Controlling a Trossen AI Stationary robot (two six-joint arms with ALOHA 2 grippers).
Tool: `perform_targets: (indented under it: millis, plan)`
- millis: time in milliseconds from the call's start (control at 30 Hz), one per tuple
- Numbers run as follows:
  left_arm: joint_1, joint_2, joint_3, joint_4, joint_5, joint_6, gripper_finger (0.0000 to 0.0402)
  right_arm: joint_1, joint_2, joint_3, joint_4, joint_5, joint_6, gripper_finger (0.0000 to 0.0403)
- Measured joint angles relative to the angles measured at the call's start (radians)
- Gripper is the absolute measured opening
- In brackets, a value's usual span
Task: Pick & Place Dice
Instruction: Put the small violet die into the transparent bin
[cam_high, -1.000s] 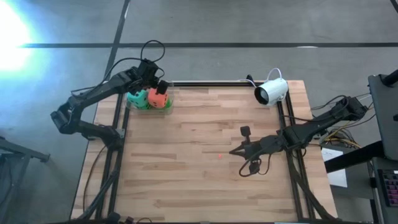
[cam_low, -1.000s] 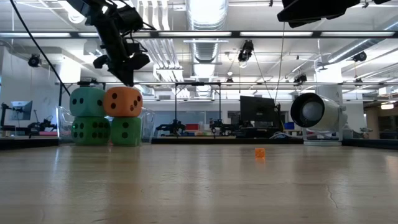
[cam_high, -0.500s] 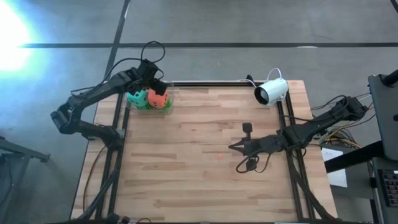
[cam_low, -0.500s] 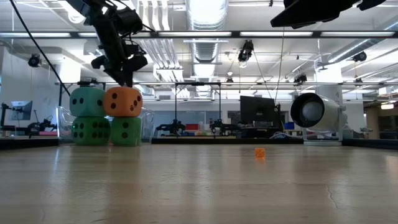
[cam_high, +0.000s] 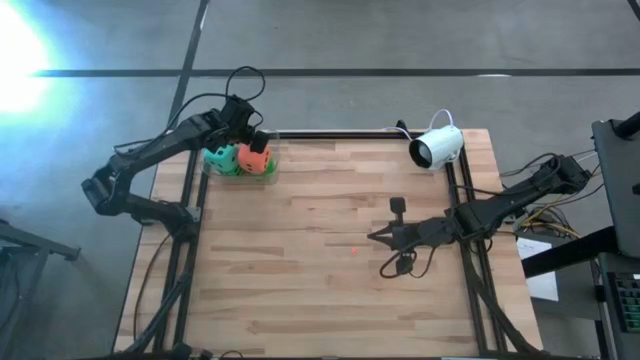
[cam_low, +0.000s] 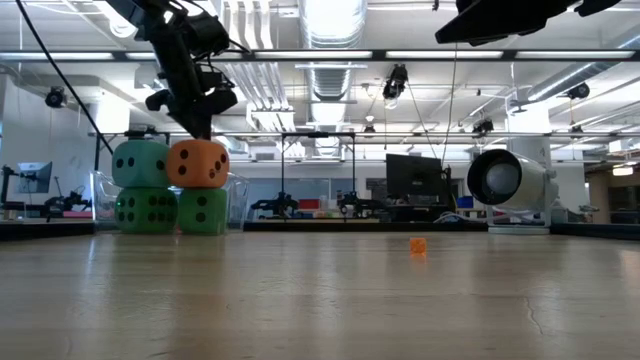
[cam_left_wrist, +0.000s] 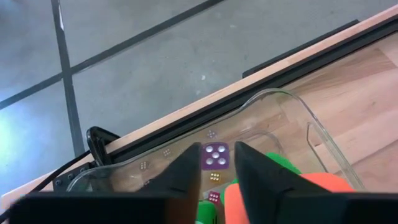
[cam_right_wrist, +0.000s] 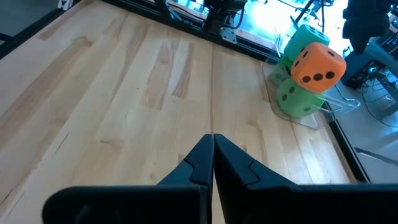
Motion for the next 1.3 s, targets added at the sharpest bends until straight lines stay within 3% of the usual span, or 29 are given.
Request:
perform_targets:
  millis: [100,200,733,867,1067,1300]
  plan:
    - [0.000,0.000,0.000,0.000,0.000,0.012,0.0070,0.000,0.000,0.000,0.000,0.000,0.000,0.0008]
    - [0.000,0.000,0.000,-0.002,0.000,0.011,0.0065,0.000,0.000,0.000,0.000,0.000,0.000,0.0008]
    - [0.000,0.000,0.001,-0.050,0.004,-0.052,0.0218,0.000,0.000,0.000,0.000,0.000,0.000,0.0008]
    - [0.000,0.000,0.002,-0.059,0.020,-0.053,0.0229,0.000,0.000,0.000,0.000,0.000,0.000,0.0008]
    - [0.000,0.000,0.002,-0.064,0.157,-0.077,0.0227,0.000,0.000,0.000,-0.001,0.000,0.000,0.0008]
    - [0.000,0.000,0.002,-0.095,0.166,-0.075,0.0221,0.000,0.000,0.000,-0.001,0.000,0.000,0.0008]
